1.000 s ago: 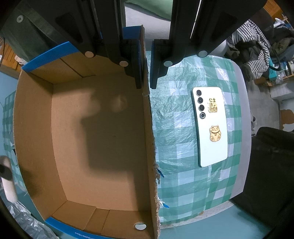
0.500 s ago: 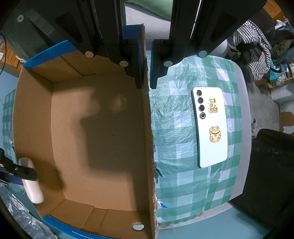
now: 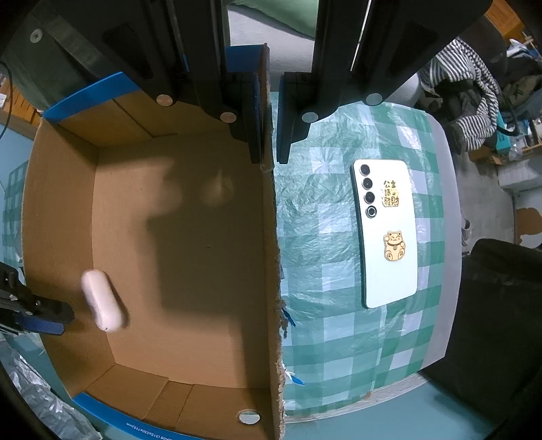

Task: Organize rigid objects
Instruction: 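Carry the earbud case with the right gripper into the box and release, then move the right tool back over the grey UGREEN charger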

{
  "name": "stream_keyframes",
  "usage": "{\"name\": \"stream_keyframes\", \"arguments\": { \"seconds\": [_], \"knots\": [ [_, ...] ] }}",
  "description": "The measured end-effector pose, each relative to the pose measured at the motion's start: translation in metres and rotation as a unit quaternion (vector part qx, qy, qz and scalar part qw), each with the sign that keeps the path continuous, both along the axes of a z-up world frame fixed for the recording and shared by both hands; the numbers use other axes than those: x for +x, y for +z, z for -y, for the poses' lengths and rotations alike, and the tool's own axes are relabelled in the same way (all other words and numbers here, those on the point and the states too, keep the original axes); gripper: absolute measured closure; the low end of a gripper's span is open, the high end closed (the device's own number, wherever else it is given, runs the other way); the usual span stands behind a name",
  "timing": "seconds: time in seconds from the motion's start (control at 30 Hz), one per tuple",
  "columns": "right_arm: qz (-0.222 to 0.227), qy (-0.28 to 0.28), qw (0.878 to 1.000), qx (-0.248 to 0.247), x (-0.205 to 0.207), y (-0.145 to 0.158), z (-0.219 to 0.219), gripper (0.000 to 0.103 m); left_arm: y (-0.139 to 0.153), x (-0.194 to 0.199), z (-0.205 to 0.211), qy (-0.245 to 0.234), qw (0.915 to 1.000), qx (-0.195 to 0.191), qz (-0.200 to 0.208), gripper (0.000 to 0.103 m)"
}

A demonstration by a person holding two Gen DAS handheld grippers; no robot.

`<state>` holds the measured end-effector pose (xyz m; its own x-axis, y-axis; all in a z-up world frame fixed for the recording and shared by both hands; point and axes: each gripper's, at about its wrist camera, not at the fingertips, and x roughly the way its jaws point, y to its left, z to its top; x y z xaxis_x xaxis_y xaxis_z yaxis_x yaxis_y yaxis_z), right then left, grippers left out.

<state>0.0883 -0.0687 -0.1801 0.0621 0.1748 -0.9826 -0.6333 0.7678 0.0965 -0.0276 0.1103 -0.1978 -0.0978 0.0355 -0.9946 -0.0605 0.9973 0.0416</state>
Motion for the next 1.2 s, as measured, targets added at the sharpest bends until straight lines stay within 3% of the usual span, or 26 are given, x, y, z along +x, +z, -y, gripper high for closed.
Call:
{"name": "stream_keyframes", "arguments": {
  "seconds": [0.17,0.33,0.7,1.2],
  "knots": [
    [0.006,0.000,1.000,0.006,0.000,0.004,0.001,0.062,0.000,0.001,0.000,-0.001,1.0000,0.001,0.000,0.095],
    [0.025,-0.007,1.000,0.018,-0.002,0.018,0.004,0.044,0.002,0.002,0.000,-0.001,1.0000,0.000,0.003,0.095],
    [0.039,-0.039,0.998,0.043,-0.003,0.047,0.026,0.044,0.005,0.003,0.000,-0.003,1.0000,-0.001,0.006,0.095],
    [0.032,-0.123,0.992,0.017,-0.002,0.050,0.118,0.044,0.005,0.003,0.001,-0.008,1.0000,-0.003,0.006,0.095]
  ]
}}
